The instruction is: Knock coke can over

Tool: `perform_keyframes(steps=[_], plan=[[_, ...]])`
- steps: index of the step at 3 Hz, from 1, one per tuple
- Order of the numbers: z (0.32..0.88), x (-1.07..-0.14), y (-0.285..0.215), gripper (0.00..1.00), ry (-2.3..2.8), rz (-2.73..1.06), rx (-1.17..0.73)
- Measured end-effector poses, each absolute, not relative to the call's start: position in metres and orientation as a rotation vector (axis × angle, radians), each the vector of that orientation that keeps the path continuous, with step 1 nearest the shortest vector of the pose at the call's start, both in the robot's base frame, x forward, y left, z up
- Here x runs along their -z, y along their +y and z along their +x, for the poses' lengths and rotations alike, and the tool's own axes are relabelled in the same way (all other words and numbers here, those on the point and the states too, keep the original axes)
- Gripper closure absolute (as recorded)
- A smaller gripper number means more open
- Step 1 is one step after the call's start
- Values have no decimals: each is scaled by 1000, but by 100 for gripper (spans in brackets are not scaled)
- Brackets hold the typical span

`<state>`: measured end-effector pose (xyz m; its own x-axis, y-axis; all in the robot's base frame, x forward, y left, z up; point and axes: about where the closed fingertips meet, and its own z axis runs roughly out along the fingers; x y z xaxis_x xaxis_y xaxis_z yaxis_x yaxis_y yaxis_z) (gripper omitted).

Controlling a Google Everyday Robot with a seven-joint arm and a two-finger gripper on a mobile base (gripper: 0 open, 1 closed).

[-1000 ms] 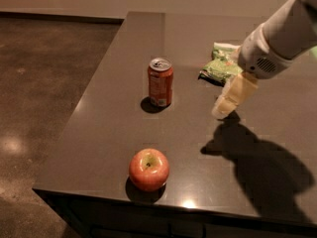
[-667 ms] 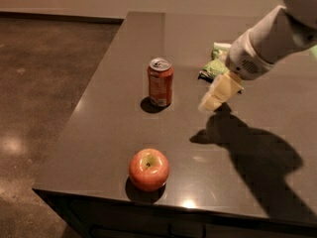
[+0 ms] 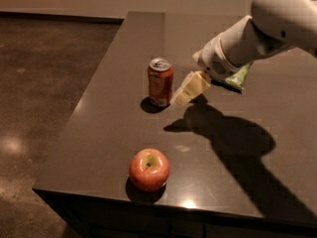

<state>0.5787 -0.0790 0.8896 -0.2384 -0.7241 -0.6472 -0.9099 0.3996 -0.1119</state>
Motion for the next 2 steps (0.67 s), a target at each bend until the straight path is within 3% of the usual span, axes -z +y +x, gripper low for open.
perform_keyframes(steps=[2], plan=[[588,-890,-27,0,1938,-1402,-501]])
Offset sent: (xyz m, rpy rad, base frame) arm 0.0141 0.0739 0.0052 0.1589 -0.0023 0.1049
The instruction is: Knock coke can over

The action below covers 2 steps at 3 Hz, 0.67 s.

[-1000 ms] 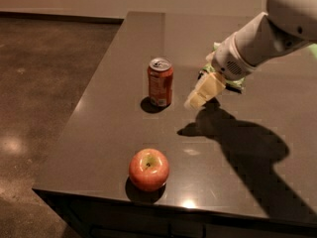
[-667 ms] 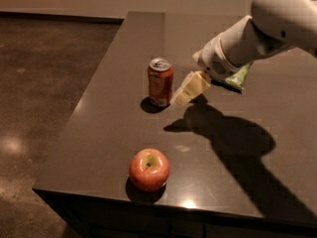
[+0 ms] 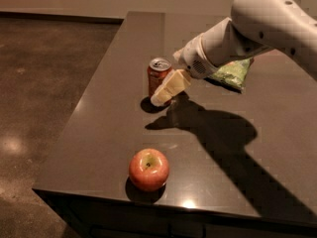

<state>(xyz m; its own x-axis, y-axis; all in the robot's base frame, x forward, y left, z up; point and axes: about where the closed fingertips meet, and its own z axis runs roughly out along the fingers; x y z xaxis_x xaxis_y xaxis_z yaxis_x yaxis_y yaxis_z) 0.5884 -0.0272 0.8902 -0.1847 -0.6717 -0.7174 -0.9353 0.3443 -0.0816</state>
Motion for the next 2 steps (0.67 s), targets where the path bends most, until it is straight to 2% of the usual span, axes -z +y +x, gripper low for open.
perform_keyframes(steps=[1,2], plan=[[589,-892,-14,17,1908,-1401,-567],[587,-897,-5,42,1875,-1402,-628]])
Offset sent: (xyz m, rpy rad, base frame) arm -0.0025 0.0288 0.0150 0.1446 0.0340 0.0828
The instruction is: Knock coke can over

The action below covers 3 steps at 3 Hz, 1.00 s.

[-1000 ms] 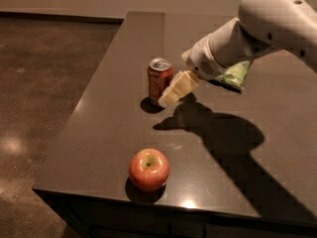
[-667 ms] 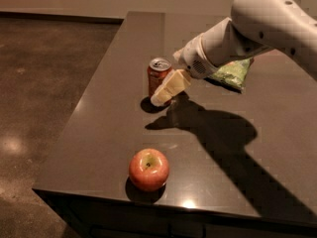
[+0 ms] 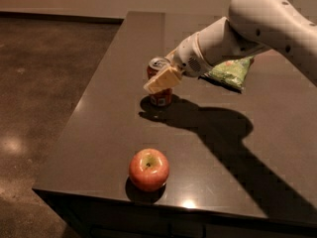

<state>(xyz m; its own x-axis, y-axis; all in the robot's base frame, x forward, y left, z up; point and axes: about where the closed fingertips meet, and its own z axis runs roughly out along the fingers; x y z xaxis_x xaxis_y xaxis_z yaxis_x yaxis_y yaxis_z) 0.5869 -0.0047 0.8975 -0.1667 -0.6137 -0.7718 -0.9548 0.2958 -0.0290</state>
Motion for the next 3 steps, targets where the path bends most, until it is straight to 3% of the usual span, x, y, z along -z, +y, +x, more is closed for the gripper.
perform_keyframes(steps=[2,3], plan=[[587,-919,-9,88,1877,-1433,-622],[591,-925,-31,100,1973,-1508,-514]])
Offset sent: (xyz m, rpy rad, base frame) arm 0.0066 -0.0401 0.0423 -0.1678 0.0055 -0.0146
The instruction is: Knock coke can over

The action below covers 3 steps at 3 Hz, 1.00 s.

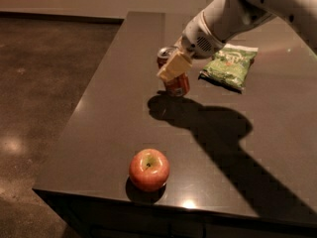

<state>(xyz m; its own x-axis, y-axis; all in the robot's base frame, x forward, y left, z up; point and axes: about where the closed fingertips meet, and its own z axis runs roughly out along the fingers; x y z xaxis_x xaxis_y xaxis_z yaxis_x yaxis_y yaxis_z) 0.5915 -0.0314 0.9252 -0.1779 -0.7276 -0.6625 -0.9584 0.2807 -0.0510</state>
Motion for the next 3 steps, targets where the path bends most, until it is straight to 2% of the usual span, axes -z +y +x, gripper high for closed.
perform_keyframes(steps=[2,3], plan=[[578,-903,-53,100,2133,-1779,-310],[568,-897,-44,100,2134,-1891,-257]])
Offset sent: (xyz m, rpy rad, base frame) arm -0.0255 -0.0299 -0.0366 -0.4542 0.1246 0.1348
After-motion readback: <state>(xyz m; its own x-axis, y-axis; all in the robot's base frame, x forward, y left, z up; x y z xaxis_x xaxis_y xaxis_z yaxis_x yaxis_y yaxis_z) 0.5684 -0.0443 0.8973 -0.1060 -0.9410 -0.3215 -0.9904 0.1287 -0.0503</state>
